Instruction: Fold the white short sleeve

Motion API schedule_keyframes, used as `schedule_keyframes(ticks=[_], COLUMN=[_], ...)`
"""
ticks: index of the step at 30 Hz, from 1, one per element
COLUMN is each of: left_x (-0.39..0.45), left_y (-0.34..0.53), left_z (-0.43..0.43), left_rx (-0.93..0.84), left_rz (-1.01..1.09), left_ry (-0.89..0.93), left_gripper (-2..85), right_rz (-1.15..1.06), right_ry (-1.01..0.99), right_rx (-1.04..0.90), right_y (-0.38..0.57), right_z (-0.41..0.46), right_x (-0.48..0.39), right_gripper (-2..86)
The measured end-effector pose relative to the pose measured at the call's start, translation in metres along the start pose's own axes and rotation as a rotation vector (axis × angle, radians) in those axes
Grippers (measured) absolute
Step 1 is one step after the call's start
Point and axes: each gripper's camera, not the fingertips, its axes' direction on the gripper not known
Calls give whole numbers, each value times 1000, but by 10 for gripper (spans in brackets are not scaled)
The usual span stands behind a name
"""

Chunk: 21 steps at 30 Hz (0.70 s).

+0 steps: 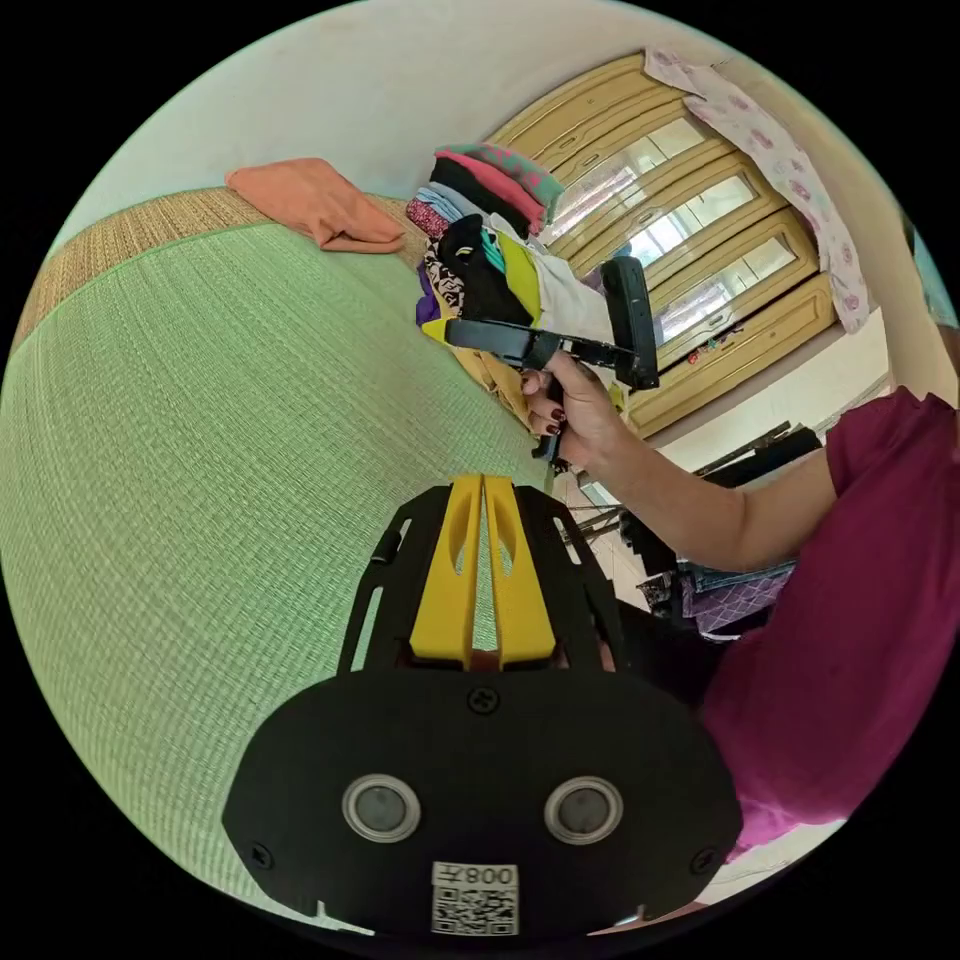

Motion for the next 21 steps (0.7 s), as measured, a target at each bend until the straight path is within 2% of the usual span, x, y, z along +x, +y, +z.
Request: schedule_keyframes(ticks=[5,10,15,21], left_x=[74,113,127,137], left_y=[62,107,112,83], left_z=[-28,-31,-8,21], left_rx=[60,73,65,35], left_rz=[-79,-161,-209,-150], left_ry=[-15,-50,11,74], left_gripper=[8,15,19,22], right_rz=[41,104,153,182], right_ry=[141,353,435,469], right_rx=[73,145,156,67], right_y=[41,58,58,38], right_z=[-96,-184,-221,-208], right_x=[-1,48,84,115], right_gripper=[43,76,104,104])
